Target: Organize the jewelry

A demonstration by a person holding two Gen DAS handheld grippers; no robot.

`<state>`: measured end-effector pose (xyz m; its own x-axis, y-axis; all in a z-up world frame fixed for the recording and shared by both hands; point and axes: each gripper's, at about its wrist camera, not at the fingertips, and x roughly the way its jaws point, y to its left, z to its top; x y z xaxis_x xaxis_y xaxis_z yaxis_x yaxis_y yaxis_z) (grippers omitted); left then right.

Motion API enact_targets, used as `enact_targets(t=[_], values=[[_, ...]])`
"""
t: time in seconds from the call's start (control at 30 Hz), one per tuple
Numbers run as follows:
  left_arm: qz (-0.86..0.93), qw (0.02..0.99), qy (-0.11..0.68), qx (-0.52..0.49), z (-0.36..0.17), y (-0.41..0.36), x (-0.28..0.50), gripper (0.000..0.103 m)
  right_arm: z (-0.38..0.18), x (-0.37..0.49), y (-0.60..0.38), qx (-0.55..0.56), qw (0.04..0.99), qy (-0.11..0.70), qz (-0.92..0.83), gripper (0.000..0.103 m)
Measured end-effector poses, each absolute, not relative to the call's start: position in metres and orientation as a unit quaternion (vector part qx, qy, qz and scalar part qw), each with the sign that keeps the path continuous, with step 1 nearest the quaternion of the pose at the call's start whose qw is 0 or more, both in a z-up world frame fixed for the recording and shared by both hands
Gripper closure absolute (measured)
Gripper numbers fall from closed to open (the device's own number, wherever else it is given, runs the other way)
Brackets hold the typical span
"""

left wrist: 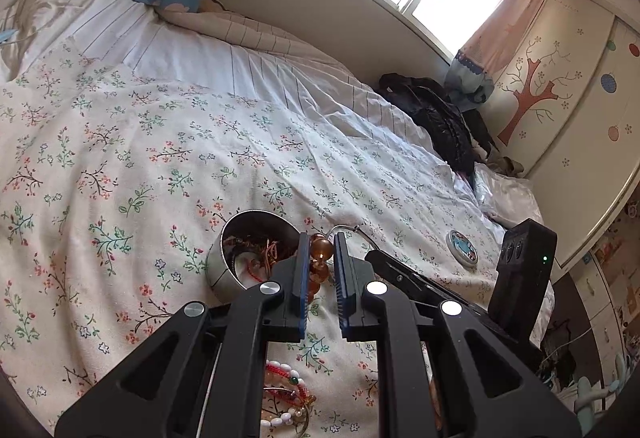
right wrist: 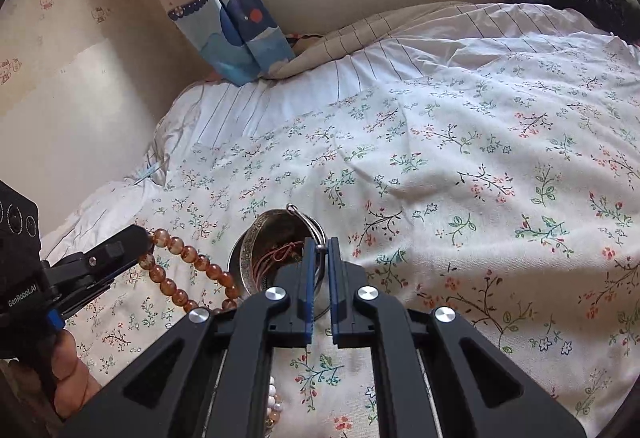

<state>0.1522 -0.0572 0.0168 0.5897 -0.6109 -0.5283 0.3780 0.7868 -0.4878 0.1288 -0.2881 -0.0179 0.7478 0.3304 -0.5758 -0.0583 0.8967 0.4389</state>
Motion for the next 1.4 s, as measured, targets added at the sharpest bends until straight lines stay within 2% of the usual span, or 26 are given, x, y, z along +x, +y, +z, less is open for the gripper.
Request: enact_targets(t=[0.33, 0.47, 0.67, 0.8, 0.9, 1.07, 1.13, 1.17, 1.3, 1.4], values=[[-0.275, 0.875, 0.365, -0.164, 0.010, -0.078, 0.179, 0.092, -0.024, 0.140, -0.277, 0.185, 0.912, 0.349, 0.113, 0.096], [-0.238, 0.876, 0.392, -0.150, -0.005, -0.083, 0.193, 0.092, -0.029, 0.151, -0.267, 0.172, 0.910, 0.359, 0.116, 0.096], [-0.201, 0.874, 0.413, -0.158, -0.020, -0.067, 0.203, 0.085, -0.035, 0.164, -0.250, 0.153, 0.908, 0.369, 0.125, 0.095], [-0.188, 0.878, 0.404, -0.176, -0.018, -0.055, 0.202, 0.076, -0.042, 0.176, -0.239, 0.131, 0.906, 0.384, 0.122, 0.095], [-0.179, 0.883, 0.397, -0.172, -0.015, -0.052, 0.200, 0.069, -0.042, 0.176, -0.238, 0.120, 0.911, 0.380, 0.107, 0.069], [-0.161, 0.898, 0.382, -0.147, -0.008, -0.056, 0.191, 0.049, -0.027, 0.168, -0.255, 0.138, 0.924, 0.348, 0.083, 0.065], [-0.150, 0.906, 0.377, -0.124, -0.007, -0.060, 0.186, 0.042, -0.027, 0.167, -0.260, 0.142, 0.924, 0.348, 0.077, 0.056], [-0.143, 0.909, 0.375, -0.111, -0.007, -0.062, 0.183, 0.040, -0.028, 0.167, -0.261, 0.142, 0.923, 0.349, 0.073, 0.055], [-0.117, 0.921, 0.365, -0.067, -0.007, -0.067, 0.175, 0.023, -0.032, 0.169, -0.263, 0.140, 0.919, 0.364, 0.056, 0.040], [-0.108, 0.922, 0.369, -0.052, -0.010, -0.065, 0.170, 0.020, -0.035, 0.167, -0.267, 0.140, 0.917, 0.372, 0.043, 0.036]])
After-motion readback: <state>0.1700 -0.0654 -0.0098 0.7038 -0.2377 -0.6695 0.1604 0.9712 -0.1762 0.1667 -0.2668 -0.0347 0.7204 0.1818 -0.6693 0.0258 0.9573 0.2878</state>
